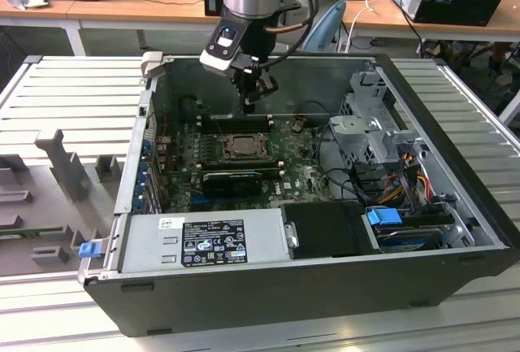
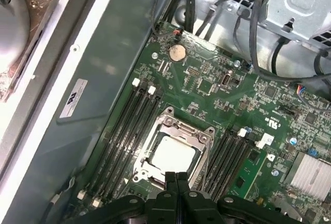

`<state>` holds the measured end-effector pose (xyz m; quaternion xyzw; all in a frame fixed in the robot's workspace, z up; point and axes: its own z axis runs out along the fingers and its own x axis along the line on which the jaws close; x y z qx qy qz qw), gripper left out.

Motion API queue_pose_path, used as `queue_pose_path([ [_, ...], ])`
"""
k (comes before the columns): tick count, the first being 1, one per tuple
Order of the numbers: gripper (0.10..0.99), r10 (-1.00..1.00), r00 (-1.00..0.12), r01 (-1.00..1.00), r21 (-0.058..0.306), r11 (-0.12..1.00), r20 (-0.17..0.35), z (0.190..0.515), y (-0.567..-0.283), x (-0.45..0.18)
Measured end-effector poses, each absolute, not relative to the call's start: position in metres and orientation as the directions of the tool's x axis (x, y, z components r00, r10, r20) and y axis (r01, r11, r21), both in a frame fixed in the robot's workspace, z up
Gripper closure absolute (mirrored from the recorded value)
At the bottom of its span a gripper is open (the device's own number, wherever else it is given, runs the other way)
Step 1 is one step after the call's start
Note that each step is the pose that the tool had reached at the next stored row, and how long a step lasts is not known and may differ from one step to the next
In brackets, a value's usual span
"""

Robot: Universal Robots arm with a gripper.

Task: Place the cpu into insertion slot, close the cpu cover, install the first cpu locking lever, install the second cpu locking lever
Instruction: 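Install the first cpu locking lever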

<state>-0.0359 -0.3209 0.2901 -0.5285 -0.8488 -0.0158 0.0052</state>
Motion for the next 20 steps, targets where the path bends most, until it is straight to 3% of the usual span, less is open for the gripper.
queue_pose_path([
  [10,0.980,0.889,-0.456,0.890,0.021,0.456,0.026,0.2989,-0.3224,-0.0362],
  [20,0.980,0.750,-0.661,0.750,0.021,0.661,0.025,0.2988,-0.3224,-0.0362],
])
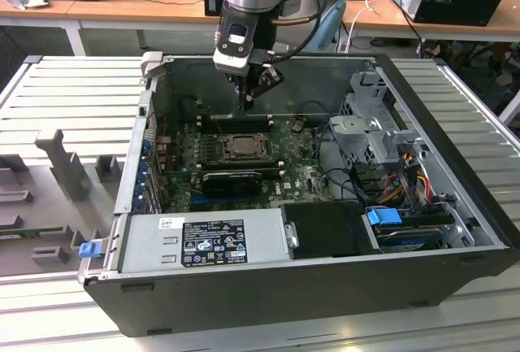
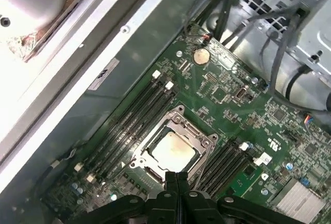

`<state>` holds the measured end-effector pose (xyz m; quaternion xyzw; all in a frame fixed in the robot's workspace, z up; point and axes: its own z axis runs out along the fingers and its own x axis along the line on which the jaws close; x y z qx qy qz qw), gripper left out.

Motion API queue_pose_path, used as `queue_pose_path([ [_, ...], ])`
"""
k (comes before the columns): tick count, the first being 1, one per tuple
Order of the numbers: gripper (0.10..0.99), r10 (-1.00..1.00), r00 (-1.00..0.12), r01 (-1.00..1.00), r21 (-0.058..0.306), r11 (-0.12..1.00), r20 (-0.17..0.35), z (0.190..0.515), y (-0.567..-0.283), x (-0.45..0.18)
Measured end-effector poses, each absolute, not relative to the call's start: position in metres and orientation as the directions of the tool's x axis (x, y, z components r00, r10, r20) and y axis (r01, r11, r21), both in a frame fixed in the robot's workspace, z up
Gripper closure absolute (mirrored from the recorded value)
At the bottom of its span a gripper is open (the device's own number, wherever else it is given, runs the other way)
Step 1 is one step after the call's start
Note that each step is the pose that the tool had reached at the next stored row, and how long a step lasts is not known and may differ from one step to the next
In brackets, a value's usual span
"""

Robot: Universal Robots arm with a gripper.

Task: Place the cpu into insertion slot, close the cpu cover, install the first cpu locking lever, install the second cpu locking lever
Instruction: 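Install the first cpu locking lever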

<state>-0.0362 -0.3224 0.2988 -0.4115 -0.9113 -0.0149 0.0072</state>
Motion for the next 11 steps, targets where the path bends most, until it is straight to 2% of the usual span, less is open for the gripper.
queue_pose_path([
  [11,0.980,0.535,-0.845,0.535,0.021,0.845,0.026,0.2988,-0.3225,-0.0362],
])
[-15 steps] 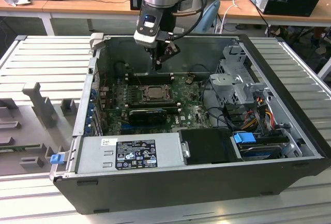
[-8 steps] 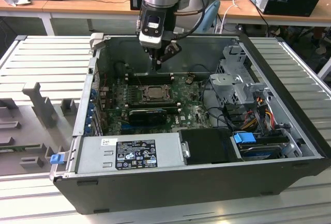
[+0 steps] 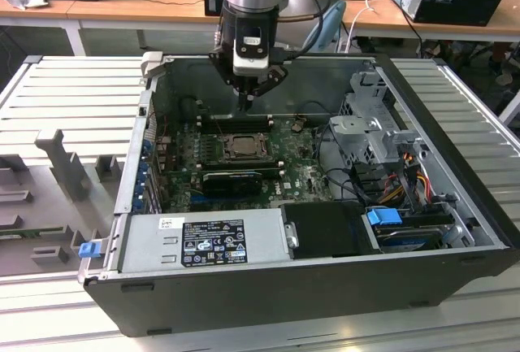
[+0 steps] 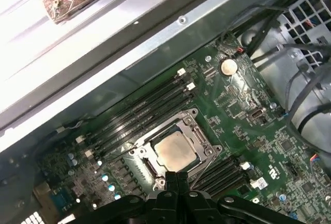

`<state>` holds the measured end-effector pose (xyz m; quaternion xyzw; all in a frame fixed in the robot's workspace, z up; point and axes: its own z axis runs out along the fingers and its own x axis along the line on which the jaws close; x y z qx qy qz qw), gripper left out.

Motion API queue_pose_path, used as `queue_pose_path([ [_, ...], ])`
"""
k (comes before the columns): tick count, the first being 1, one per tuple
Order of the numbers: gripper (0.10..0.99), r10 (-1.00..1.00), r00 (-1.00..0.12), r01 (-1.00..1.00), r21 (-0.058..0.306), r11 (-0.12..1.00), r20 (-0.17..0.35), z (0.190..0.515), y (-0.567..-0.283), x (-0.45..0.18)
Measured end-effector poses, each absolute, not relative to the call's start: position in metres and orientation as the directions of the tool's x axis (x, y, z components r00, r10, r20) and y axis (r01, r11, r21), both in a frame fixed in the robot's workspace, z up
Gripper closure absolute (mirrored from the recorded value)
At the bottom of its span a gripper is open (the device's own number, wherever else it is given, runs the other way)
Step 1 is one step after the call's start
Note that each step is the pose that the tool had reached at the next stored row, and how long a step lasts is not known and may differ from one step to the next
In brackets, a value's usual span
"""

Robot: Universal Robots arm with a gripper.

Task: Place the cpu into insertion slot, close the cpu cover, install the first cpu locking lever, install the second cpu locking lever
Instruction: 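Install the first cpu locking lever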

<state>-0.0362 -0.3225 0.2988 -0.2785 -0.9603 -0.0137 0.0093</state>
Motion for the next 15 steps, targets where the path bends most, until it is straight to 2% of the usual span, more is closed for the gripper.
queue_pose_path([
  [15,0.980,0.259,-0.966,0.259,0.021,0.966,0.026,0.2988,-0.3225,-0.0362],
])
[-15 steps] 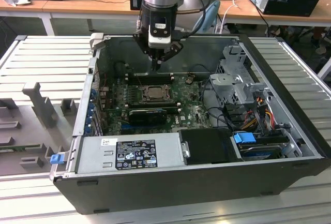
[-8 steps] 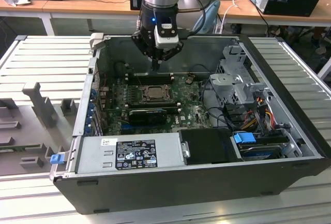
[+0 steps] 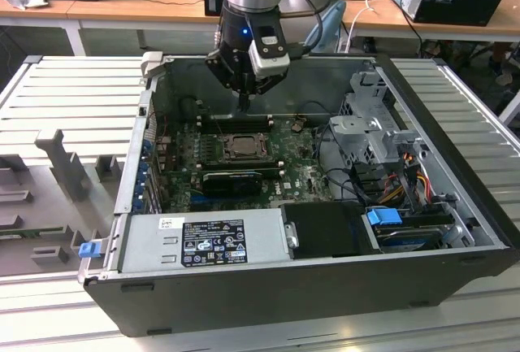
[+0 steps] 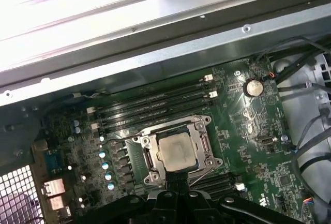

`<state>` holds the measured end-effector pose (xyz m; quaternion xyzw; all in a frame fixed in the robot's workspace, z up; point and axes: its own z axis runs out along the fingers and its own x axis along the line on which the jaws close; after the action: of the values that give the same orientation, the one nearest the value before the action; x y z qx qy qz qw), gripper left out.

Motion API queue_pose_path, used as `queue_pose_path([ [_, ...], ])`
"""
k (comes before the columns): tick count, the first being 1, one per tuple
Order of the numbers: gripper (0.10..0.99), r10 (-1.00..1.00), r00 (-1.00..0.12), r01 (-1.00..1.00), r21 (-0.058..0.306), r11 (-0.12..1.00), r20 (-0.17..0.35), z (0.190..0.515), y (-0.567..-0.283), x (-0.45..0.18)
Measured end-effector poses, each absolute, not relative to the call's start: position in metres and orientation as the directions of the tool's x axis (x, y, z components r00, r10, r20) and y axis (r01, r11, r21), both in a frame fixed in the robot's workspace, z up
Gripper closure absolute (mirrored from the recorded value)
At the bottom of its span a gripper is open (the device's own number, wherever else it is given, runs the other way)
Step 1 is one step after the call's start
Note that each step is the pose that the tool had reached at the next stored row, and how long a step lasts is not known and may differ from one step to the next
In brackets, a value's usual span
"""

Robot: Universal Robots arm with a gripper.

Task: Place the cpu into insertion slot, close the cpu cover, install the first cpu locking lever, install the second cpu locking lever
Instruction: 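Install the first cpu locking lever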

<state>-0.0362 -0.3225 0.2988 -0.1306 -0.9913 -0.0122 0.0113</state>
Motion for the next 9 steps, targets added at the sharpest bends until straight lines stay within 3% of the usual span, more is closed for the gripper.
queue_pose_path([
  [9,0.980,0.125,-0.992,0.126,0.021,0.992,0.025,0.2988,-0.3224,-0.0362],
])
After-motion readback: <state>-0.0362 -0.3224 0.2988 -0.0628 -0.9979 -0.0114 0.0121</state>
